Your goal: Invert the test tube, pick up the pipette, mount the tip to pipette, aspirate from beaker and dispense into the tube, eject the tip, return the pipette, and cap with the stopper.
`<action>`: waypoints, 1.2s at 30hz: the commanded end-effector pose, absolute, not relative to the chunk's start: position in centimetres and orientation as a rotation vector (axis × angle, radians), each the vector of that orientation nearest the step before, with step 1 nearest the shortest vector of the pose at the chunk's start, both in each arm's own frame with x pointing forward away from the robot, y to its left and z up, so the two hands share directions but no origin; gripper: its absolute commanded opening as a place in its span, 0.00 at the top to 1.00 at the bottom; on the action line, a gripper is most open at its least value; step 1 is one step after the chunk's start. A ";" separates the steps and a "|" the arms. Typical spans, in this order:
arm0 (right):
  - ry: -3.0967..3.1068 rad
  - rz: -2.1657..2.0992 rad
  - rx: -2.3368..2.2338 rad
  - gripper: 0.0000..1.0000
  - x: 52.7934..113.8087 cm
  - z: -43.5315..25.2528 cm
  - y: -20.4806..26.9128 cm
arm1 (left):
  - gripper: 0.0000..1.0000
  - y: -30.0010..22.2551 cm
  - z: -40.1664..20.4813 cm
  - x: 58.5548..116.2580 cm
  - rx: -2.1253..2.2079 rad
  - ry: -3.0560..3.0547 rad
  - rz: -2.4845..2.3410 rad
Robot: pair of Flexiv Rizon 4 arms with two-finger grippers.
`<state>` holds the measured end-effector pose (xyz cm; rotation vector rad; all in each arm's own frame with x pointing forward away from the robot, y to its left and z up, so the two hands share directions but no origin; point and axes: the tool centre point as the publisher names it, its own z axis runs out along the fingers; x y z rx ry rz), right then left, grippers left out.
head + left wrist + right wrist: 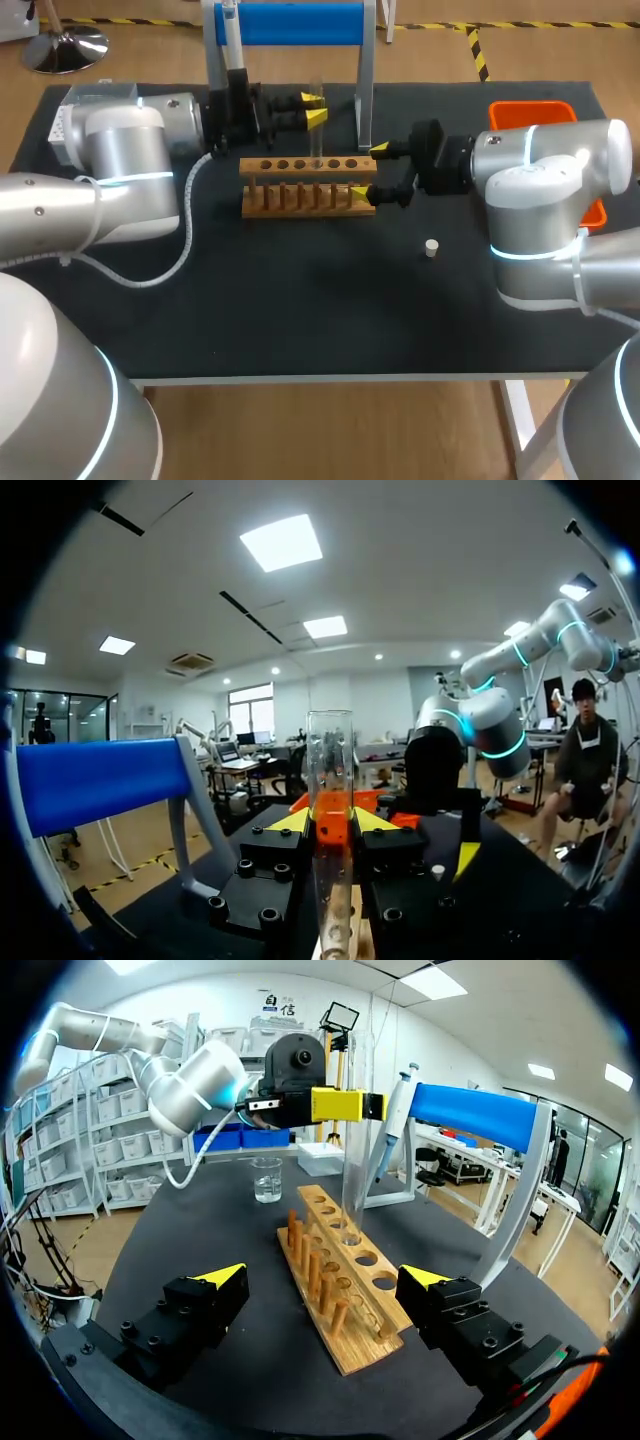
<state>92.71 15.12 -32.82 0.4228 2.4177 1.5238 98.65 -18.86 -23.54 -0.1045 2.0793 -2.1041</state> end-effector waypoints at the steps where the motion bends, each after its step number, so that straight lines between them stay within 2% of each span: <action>1: 2.418 1.524 0.422 0.00 92.7 -32.8 15.0 | 1.00 -18.8 -23.8 98.7 -0.115 2.085 -2.087; 36: 2.418 1.524 0.422 0.00 92.7 -32.8 15.0 | 1.00 -19.2 -26.9 99.3 -0.121 2.116 -2.059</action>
